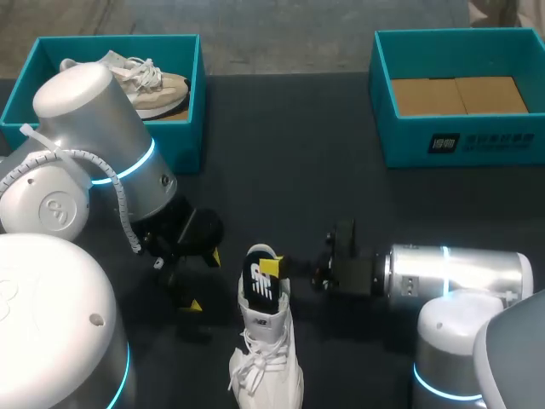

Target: Take the shoe out of the shoebox, open the shoe tongue, remove and reinsert the insole, then place the shoe into the shoebox

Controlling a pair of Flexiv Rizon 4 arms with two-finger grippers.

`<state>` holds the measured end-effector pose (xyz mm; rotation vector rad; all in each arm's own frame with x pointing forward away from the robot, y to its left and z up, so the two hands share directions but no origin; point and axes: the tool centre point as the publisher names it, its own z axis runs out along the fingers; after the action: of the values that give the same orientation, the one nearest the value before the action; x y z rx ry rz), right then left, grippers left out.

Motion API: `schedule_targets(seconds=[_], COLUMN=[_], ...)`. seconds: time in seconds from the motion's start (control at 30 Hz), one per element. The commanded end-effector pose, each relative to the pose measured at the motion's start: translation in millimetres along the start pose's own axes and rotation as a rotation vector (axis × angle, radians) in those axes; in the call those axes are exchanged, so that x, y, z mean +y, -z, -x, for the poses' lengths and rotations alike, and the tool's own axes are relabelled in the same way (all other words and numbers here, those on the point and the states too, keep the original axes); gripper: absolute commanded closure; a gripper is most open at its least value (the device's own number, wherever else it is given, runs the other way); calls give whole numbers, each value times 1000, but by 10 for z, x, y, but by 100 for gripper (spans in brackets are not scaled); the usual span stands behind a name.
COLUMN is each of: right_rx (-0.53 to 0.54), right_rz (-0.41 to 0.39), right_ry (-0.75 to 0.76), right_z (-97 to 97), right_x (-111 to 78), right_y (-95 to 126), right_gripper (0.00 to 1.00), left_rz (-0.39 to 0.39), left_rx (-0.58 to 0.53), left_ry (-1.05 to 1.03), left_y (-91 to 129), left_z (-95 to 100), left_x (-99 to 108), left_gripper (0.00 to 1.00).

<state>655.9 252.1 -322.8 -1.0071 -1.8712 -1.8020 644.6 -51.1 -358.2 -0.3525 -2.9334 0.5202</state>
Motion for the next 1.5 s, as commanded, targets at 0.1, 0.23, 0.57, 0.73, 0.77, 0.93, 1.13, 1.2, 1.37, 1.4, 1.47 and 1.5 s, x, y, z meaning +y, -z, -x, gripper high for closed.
schedule_targets(seconds=[0.1,0.23,0.57,0.73,0.77,0.93,1.13,1.2,1.37,1.4,1.47,1.5], right_rx=[-16,-41,-87,-87,-88,-98,-105,-112,-126,-126,-128,-129], right_rz=[-25,-52,-112,-102,-93,-66,-56,-52,-39,-36,-32,-31], right_ry=[-23,-49,-97,-75,-62,1,31,34,21,18,7,-2], right_z=[-18,-45,-65,-69,-69,-91,-114,-105,-54,-44,-21,-12], right_x=[-32,-122,-285,-243,-225,-114,-22,-5,-8,-12,-26,-34], right_y=[-42,-43,-36,-35,-34,-22,-14,1,36,42,46,45], right_gripper=[100,100,100,89,74,53,58,62,87,96,100,100], left_rz=[0,0,0,0,0,0,0,0,0,0,0,0], left_rx=[-1,-1,-1,-1,-1,-1,-1,-1,-1,-1,-1,-1], left_ry=[-1,-1,-1,-1,-1,-1,-1,-1,-1,-1,-1,-1], left_y=[-13,-13,-13,-13,-13,-13,-13,-13,-13,-13,-13,-13], left_z=[-2,-2,-2,-2,-2,-2,-2,-2,-2,-2,-2,-2], left_x=[1,1,1,1,1,1,1,1,1,1,1,1], left_gripper=[0,0,0,0,0,0,0,0,0,0,0,0])
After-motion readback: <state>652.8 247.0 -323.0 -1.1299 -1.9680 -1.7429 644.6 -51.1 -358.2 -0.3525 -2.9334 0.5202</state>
